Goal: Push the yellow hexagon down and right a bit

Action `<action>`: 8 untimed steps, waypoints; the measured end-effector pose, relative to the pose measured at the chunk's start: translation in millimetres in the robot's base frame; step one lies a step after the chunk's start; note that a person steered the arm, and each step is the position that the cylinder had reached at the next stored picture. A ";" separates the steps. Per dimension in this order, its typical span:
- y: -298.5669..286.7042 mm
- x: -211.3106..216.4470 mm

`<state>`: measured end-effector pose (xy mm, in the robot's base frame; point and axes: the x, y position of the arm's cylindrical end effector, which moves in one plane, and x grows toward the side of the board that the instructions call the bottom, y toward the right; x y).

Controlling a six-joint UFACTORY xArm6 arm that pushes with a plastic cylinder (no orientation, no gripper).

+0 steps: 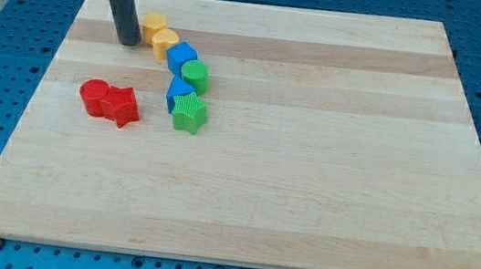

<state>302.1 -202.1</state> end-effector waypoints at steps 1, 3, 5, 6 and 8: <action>3.7 -10.3; 5.1 -11.6; 51.1 -32.2; 60.7 -39.5; 33.0 -31.2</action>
